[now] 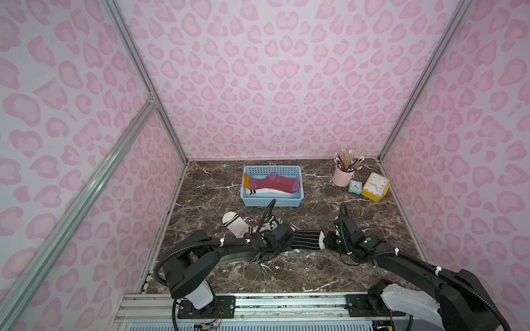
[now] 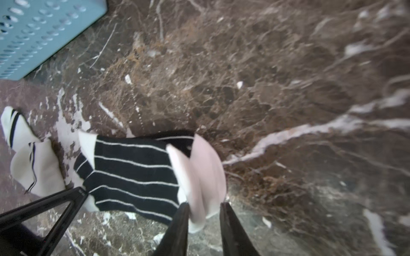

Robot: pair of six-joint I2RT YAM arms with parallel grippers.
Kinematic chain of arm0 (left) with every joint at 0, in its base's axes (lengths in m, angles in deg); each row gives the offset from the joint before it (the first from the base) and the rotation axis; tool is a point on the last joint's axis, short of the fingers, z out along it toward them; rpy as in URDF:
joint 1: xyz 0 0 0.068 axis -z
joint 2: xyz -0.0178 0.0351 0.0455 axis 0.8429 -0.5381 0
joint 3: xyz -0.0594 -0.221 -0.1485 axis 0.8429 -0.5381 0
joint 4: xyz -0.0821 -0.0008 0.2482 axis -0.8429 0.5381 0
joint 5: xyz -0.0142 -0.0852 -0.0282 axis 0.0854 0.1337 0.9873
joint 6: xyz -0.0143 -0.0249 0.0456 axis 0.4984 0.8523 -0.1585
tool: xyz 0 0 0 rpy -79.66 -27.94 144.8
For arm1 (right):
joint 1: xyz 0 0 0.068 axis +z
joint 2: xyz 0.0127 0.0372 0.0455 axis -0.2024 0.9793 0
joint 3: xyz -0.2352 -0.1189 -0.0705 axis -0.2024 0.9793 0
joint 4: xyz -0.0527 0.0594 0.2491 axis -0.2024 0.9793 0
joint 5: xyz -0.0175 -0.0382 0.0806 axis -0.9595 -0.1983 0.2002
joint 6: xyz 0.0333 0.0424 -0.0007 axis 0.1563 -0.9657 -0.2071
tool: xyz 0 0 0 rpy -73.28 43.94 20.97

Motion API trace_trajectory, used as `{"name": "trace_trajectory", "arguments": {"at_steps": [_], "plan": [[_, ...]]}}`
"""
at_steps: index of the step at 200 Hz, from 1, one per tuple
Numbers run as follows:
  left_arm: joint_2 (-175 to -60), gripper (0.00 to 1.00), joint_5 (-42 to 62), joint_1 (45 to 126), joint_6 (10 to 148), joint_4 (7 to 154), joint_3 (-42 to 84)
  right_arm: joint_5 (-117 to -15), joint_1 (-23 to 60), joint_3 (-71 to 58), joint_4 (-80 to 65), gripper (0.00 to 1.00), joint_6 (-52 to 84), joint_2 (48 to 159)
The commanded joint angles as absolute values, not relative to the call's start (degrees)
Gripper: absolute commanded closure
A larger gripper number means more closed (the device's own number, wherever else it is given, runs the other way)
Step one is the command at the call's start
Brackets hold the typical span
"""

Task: Place the socks together as a pair
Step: Pick up a pair of socks from the center of the board.

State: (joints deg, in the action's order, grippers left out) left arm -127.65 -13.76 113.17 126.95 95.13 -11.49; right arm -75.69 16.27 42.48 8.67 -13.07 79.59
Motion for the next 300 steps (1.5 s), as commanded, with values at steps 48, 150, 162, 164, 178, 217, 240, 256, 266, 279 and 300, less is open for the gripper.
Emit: {"name": "trace_trajectory", "arguments": {"at_steps": [48, 150, 162, 164, 178, 217, 240, 256, 266, 279, 300], "plan": [[-125.6, 0.51, -14.4, 112.8, 127.1, 91.9, -11.9, -71.7, 14.8, 42.7, 4.9, 0.61, -10.5, 79.5], [-130.9, 0.55, -10.8, 112.3, 125.6, 87.8, -11.7, -71.4, 15.8, 45.8, 0.1, 0.63, -9.6, 86.0], [-131.5, 0.56, -10.6, 111.7, 125.1, 88.3, -11.5, -72.6, 16.1, 46.1, 0.9, 0.69, -9.7, 86.5], [-131.5, 0.57, -10.6, 111.6, 125.0, 88.3, -11.4, -72.7, 16.1, 46.2, 0.8, 0.71, -9.7, 86.5], [-131.8, 0.63, -10.1, 111.1, 124.7, 88.0, -11.8, -72.8, 16.1, 46.7, 0.7, 0.82, -9.7, 86.6], [-129.6, 0.88, -8.3, 111.0, 122.8, 89.3, -10.8, -73.3, 17.1, 45.4, 2.7, 1.00, -10.4, 83.4], [-126.8, 0.97, -8.6, 111.2, 120.9, 92.2, -9.2, -73.4, 18.7, 44.0, 4.3, 1.00, -11.1, 79.6], [-124.8, 0.97, -9.1, 111.3, 119.7, 94.0, -8.2, -73.8, 19.9, 42.8, 5.3, 1.00, -11.9, 77.2], [-123.8, 0.97, -9.0, 111.2, 119.1, 94.8, -7.7, -73.9, 20.4, 41.9, 5.9, 1.00, -12.3, 75.9], [-122.9, 0.97, -8.8, 111.2, 118.5, 95.6, -6.9, -74.0, 20.6, 40.7, 6.6, 1.00, -12.5, 74.5], [-122.2, 0.97, -8.9, 111.3, 117.4, 97.9, -4.8, -74.6, 20.9, 38.5, 7.1, 1.00, -12.5, 72.2]]}}
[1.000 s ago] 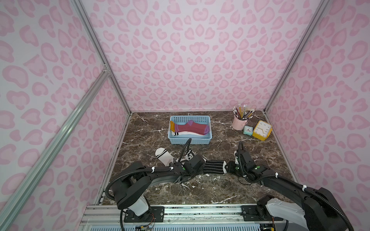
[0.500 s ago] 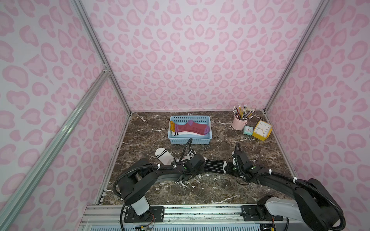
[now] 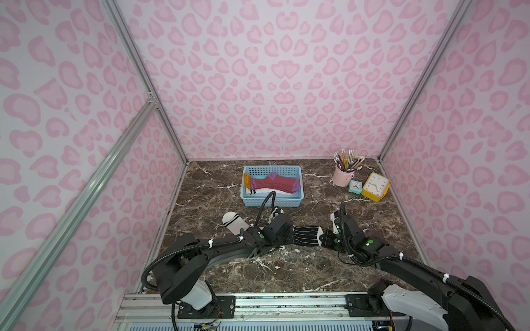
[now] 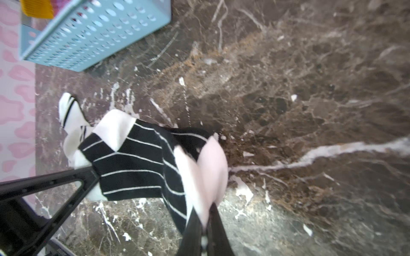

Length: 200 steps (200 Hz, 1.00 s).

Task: Place the socks together as a pair
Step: Pick up a pair of socks from the center of the board.

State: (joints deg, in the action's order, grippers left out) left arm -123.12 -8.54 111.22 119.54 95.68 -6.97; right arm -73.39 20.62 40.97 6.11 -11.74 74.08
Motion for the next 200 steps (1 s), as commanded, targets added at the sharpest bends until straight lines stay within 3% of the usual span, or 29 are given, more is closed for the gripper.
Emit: {"name": "trace_trajectory", "arguments": {"at_steps": [1, 111, 163, 200], "plan": [[-122.2, 0.97, -8.9, 111.3, 117.3, 98.0, -4.7, -74.6, 20.9, 38.4, 7.1, 1.00, -12.5, 72.1], [-117.1, 0.97, -4.7, 107.5, 109.6, 106.7, 6.6, -76.2, 22.7, 21.2, 12.3, 1.00, -13.7, 75.8], [-117.4, 0.97, -1.9, 99.6, 102.9, 109.7, 13.3, -76.6, 23.9, 16.1, 3.5, 1.00, -13.2, 81.1], [-120.0, 0.97, 1.3, 91.5, 98.3, 112.5, 19.0, -74.2, 23.8, 8.1, -3.2, 1.00, -10.5, 91.6]]}}
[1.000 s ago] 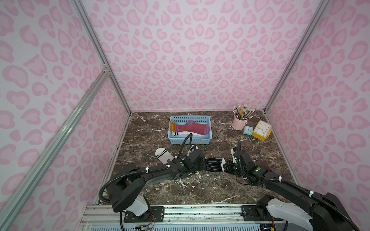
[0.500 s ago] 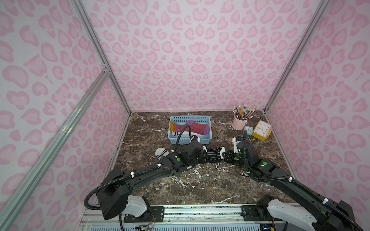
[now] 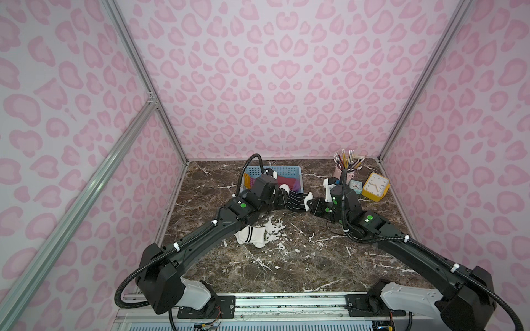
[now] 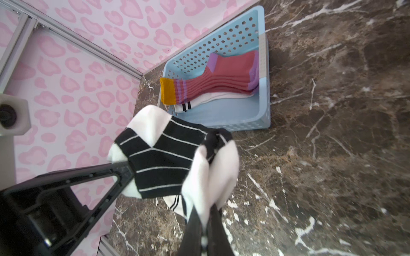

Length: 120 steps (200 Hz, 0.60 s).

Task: Place the socks together as a pair
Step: Place a pair of socks in the bin.

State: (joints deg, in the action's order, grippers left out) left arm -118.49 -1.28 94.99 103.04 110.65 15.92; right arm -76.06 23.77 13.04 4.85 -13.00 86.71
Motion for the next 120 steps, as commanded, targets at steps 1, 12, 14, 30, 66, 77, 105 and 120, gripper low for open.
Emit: {"name": "trace_trajectory", "arguments": {"at_steps": [1, 12, 14, 30, 66, 77, 105, 120], "plan": [[-120.1, 0.97, 1.3, 91.3, 98.3, 112.7, 19.2, -74.1, 23.7, 7.8, -3.3, 1.00, -10.4, 91.9], [-121.8, 0.97, 1.6, 89.7, 96.9, 113.9, 21.0, -73.5, 23.2, 4.8, -4.1, 1.00, -9.3, 95.6], [-122.1, 0.97, 1.7, 89.3, 96.6, 114.1, 22.3, -73.3, 23.1, 4.4, -4.3, 1.00, -9.2, 96.3], [-124.8, 0.97, 0.6, 87.5, 94.7, 115.7, 25.8, -70.4, 20.8, 0.9, -6.3, 1.00, -8.7, 101.8], [-132.7, 0.97, 1.4, 81.8, 91.5, 114.2, 30.2, -67.7, 17.2, -7.7, -7.8, 1.00, -6.3, 114.1], [-135.4, 0.97, 1.5, 80.4, 90.5, 113.5, 31.5, -66.7, 16.2, -11.3, -8.4, 1.00, -6.0, 117.7], [-141.6, 0.97, 1.9, 77.7, 88.8, 111.6, 35.3, -66.8, 15.0, -18.6, -7.3, 1.00, -4.1, 126.8], [-144.1, 0.97, 1.7, 77.1, 88.0, 109.8, 36.5, -66.0, 14.9, -22.0, -7.1, 1.00, -3.9, 131.4]]}}
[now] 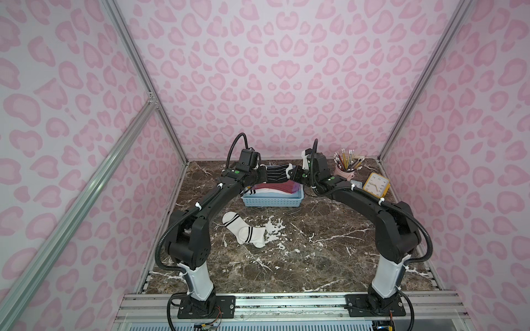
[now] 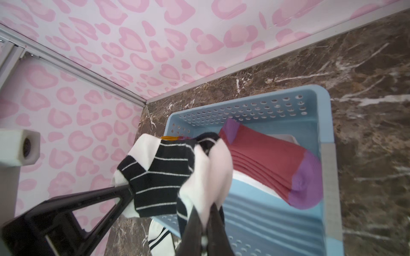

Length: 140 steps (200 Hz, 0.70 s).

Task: Place the socks together as a pair
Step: Place a pair of socks in the bin.

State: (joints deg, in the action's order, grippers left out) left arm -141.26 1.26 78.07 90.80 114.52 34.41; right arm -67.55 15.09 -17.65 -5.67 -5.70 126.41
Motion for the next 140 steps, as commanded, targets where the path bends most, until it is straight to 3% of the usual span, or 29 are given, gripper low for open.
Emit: {"name": "trace_trajectory", "arguments": {"at_steps": [1, 50, 97, 104, 110, 123, 140], "plan": [[-144.4, 0.97, 1.7, 77.0, 87.9, 109.7, 36.6, -65.9, 14.9, -22.2, -7.1, 1.00, -3.9, 131.7], [-150.8, 0.97, -0.1, 75.7, 86.6, 108.2, 39.2, -66.0, 14.8, -28.1, -6.9, 1.00, -4.2, 141.2], [-152.4, 0.97, -1.7, 75.6, 87.1, 106.4, 38.2, -67.9, 14.5, -30.7, -4.1, 1.00, -3.2, 143.4], [-152.2, 0.97, -2.0, 75.6, 87.2, 106.5, 38.1, -67.9, 14.5, -30.7, -3.7, 0.90, -3.1, 143.1], [-152.0, 0.91, -2.6, 75.6, 87.3, 106.7, 38.2, -67.9, 14.4, -30.6, -3.1, 0.81, -2.8, 142.7], [-151.0, 0.67, -3.8, 75.6, 86.9, 106.7, 38.1, -68.0, 14.7, -30.7, -2.2, 0.59, -2.3, 141.5], [-149.4, 0.45, -4.5, 75.6, 85.9, 107.3, 38.8, -68.8, 14.8, -30.8, -0.7, 0.51, -1.5, 139.2]]}}
